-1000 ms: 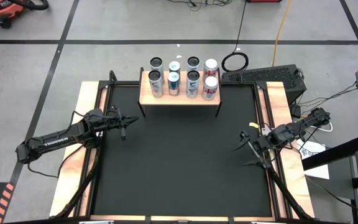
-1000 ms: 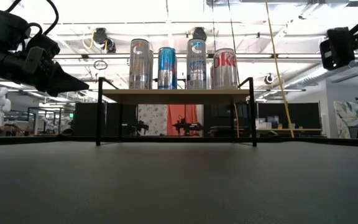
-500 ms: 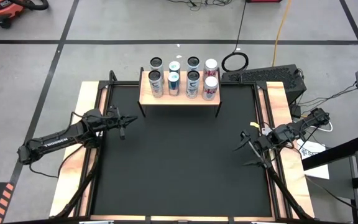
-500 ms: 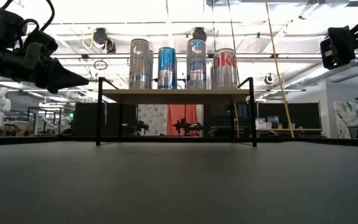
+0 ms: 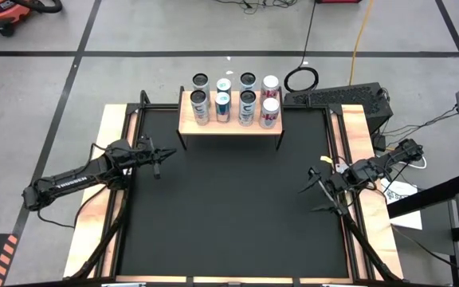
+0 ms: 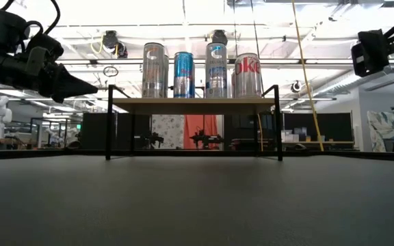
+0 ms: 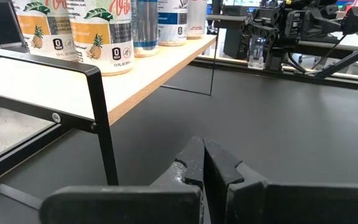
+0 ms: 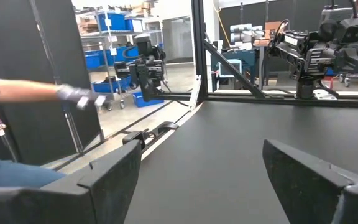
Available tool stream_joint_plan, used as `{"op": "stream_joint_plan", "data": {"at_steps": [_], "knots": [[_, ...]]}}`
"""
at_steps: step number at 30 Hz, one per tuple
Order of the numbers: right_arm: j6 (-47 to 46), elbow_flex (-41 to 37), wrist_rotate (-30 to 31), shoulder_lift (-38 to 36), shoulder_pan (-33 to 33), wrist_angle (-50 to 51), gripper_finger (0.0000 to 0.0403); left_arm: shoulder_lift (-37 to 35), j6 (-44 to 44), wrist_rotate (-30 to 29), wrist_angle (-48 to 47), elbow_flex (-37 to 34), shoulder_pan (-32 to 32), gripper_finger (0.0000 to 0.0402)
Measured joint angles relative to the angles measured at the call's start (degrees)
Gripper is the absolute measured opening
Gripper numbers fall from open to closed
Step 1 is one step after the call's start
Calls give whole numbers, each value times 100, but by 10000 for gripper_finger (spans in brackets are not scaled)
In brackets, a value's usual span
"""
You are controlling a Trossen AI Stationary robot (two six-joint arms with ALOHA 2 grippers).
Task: Place canned beverage on shelf
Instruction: Return to home position
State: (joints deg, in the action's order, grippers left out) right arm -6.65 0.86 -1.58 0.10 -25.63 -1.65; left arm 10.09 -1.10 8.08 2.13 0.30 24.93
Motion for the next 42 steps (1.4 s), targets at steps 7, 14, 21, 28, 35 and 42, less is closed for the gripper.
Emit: {"op": "stream_joint_plan", "data": {"at_steps": [7, 14, 21, 28, 35, 42], "knots": [[2, 0, 0, 0, 92, 0, 318, 0, 0, 2, 0, 0, 0, 0], [2, 0, 0, 0, 94, 0, 318, 0, 0, 0, 0, 0, 0, 0], [0, 0, 0, 0, 94, 0, 318, 0, 0, 0, 0, -4, 1, 0], [0, 0, 0, 0, 94, 0, 318, 1, 0, 0, 0, -4, 0, 0], [1, 0, 0, 0, 94, 0, 318, 2, 0, 0, 0, -4, 0, 0], [2, 0, 0, 4, 94, 0, 318, 2, 0, 0, 0, -4, 0, 0]]}}
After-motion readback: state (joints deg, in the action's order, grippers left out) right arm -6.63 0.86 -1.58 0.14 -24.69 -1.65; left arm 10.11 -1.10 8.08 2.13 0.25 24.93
